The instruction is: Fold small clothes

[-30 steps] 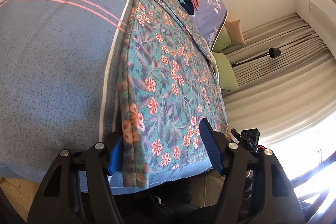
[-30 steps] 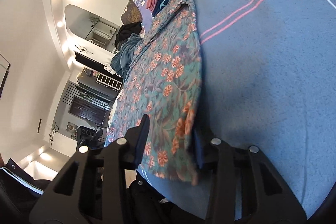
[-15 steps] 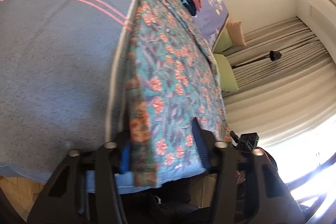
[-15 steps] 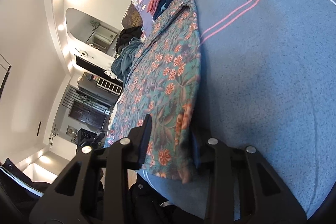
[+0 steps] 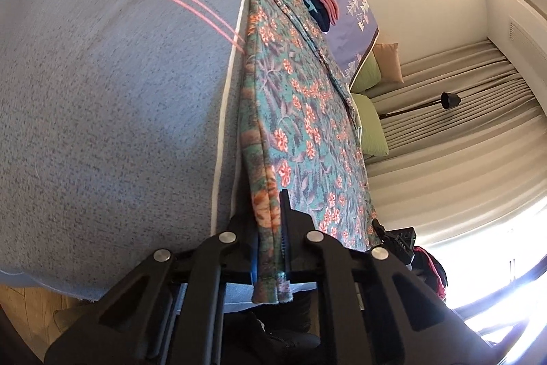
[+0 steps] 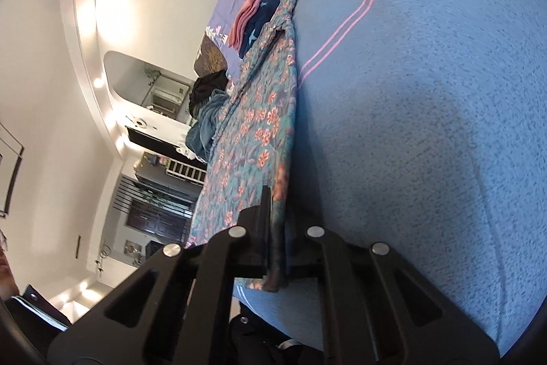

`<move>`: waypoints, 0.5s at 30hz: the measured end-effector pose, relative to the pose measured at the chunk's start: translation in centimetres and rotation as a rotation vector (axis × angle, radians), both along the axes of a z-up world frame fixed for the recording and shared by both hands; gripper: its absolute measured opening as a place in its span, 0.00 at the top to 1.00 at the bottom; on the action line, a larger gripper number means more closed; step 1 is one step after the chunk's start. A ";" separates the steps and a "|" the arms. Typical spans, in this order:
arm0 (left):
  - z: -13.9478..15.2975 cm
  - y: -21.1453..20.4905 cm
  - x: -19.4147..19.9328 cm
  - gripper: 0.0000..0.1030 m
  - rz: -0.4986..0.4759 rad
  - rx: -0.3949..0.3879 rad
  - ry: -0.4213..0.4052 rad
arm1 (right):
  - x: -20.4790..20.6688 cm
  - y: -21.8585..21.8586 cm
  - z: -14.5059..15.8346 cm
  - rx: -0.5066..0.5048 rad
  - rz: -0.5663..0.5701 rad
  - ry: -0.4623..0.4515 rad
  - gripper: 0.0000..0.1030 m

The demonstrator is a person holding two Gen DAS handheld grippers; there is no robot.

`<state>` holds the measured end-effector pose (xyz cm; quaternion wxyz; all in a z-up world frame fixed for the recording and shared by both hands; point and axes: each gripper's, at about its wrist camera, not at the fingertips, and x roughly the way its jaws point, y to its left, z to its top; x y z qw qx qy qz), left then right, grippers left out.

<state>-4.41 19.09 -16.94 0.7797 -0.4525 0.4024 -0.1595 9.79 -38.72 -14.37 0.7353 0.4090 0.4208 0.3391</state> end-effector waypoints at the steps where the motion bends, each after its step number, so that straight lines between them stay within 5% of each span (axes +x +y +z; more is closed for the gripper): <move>1: 0.2 0.0 0.1 0.90 -0.001 -0.007 -0.007 | 0.1 -0.1 -0.1 0.030 0.001 0.004 0.94; 15: 3.9 0.2 3.0 0.90 -0.063 -0.129 -0.168 | 3.0 1.9 2.8 0.284 0.038 -0.028 0.95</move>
